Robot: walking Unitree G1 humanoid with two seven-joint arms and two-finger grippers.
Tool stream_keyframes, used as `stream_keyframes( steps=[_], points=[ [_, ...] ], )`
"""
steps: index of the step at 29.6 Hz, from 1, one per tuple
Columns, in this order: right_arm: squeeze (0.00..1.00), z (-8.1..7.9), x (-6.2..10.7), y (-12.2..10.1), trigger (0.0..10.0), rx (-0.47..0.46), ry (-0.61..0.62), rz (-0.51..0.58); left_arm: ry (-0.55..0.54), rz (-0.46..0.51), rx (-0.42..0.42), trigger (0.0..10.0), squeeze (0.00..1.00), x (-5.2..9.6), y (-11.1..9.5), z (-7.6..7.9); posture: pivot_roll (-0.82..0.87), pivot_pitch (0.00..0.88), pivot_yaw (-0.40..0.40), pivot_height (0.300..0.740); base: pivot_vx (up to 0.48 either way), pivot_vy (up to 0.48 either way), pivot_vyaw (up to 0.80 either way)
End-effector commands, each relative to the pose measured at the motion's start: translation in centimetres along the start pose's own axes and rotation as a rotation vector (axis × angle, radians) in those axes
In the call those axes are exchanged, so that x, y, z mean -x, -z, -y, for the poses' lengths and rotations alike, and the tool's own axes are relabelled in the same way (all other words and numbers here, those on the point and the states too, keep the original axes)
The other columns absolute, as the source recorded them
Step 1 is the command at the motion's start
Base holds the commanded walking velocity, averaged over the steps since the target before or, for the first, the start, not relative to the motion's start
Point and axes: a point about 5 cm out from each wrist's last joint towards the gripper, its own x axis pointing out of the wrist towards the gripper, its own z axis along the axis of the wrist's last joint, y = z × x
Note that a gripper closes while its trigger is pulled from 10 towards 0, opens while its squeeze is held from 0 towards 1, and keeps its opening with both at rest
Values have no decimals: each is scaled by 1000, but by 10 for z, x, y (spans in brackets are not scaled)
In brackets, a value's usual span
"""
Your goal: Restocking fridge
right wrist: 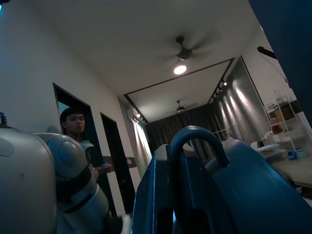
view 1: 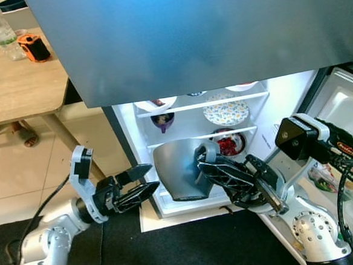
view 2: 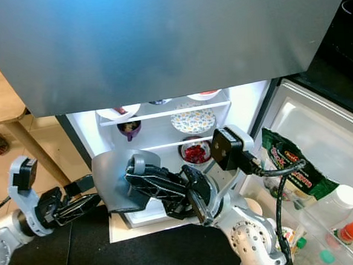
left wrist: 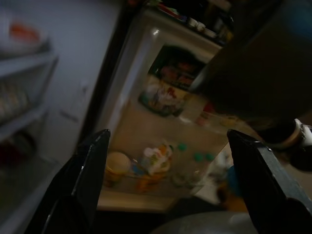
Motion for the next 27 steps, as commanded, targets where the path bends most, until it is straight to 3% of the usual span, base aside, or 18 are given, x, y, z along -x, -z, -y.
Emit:
stream_keyframes(
  steps=[1, 9, 16, 27],
  points=[
    [0, -3, -2, 0, 10000, 6, -16, -21, 83, -28, -39, 10000, 0, 0, -17, 11, -13, 141, 49, 740, 0, 0, 0],
    [0, -4, 0, 1, 10000, -3, -19, -43, 258, -86, -49, 10000, 0, 0, -42, 32, -7, 142, 47, 740, 0, 0, 0],
    [0, -6, -3, 5, 10000, -18, -47, -67, 392, -179, 24, 10000, 0, -5, -47, 43, -6, 142, 50, 740, 0, 0, 0],
    [0, -11, -9, 4, 10000, -19, -103, -83, 458, -212, 64, 10000, 0, -14, -51, 48, -7, 143, 53, 740, 0, 0, 0]
  ],
)
